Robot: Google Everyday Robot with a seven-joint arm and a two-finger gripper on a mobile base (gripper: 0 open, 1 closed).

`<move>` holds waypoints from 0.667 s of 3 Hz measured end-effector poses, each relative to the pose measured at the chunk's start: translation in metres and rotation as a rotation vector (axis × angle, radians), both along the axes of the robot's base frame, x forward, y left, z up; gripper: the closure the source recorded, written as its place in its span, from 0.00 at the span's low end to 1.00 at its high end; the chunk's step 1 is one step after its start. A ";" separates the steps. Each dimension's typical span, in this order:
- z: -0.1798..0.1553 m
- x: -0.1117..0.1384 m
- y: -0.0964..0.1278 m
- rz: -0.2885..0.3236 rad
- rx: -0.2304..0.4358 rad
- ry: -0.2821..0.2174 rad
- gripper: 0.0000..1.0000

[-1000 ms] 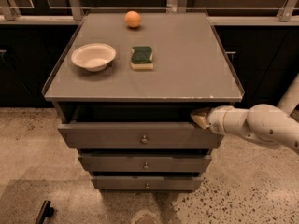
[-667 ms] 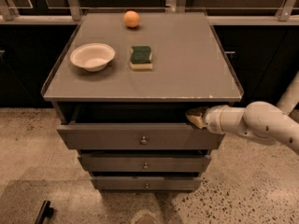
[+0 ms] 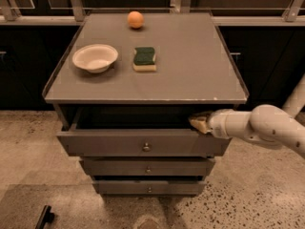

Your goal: Open top drawer

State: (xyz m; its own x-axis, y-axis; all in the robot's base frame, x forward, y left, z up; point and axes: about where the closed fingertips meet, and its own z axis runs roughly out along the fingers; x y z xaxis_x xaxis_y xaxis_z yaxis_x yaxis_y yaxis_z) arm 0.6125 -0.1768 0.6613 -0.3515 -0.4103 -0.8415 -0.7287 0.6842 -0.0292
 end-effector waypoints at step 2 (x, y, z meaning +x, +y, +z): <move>-0.003 -0.011 0.010 0.028 0.030 0.014 1.00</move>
Offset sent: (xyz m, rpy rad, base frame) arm -0.2100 0.1306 -0.1058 0.4689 0.2213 0.4376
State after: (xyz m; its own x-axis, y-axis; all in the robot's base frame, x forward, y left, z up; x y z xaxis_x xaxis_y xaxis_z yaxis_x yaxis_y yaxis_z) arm 0.6011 -0.1672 0.6580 -0.3522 -0.3949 -0.8486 -0.7480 0.6636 0.0016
